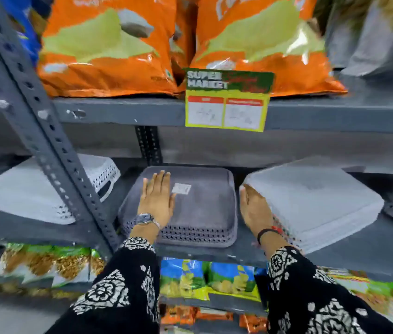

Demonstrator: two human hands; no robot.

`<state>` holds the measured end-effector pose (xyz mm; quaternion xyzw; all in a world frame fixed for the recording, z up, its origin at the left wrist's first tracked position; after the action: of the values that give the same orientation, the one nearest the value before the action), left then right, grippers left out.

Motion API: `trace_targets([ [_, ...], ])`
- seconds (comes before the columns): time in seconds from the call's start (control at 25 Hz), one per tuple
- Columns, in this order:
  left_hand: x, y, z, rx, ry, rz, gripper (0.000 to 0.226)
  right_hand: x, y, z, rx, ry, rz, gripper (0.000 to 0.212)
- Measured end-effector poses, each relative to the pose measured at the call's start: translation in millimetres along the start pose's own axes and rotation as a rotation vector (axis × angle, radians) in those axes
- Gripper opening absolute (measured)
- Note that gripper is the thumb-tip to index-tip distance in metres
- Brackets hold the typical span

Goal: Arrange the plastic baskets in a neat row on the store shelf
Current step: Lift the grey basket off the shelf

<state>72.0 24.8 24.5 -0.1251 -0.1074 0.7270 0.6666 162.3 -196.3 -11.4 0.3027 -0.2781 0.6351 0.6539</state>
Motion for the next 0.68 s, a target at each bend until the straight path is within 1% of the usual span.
trace_targets([
  [0.04,23,-8,-9,0.061,-0.003,0.058,0.056,1,-11,-15,0.021,-0.028,-0.06,0.048],
  [0.16,75,-24,-37,0.155,0.054,0.195,0.057,-4,-29,-50,0.162,-0.056,-0.22,0.052],
  [0.24,99,-28,-57,0.187,0.115,0.297,0.059,-6,-36,-60,0.179,-0.079,-0.271,0.046],
  [0.32,123,-28,-73,0.202,0.206,0.457,0.06,-5,-41,-62,0.162,-0.071,-0.279,0.044],
  [0.44,146,-19,-91,0.228,0.382,0.688,0.059,-12,-48,-70,0.211,-0.06,-0.291,0.045],
  [0.56,152,-15,-101,0.208,0.498,0.814,0.063,-12,-49,-75,0.206,-0.101,-0.291,0.05],
  [0.68,149,-20,-87,0.14,0.548,0.88,0.072,-9,-56,-71,0.146,-0.155,-0.301,0.048],
])
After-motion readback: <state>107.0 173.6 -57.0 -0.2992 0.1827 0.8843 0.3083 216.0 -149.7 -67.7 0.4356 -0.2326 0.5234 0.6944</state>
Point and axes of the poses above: each hand's wrist, its own y-axis away from the middle knuckle, its own z-axis out of the back of the hand, x = y × z, the point moved 8 cm from there along -y, towards the middle knuckle, and after that the axes turned 13 degrees about -z, right-handed, at the moved point
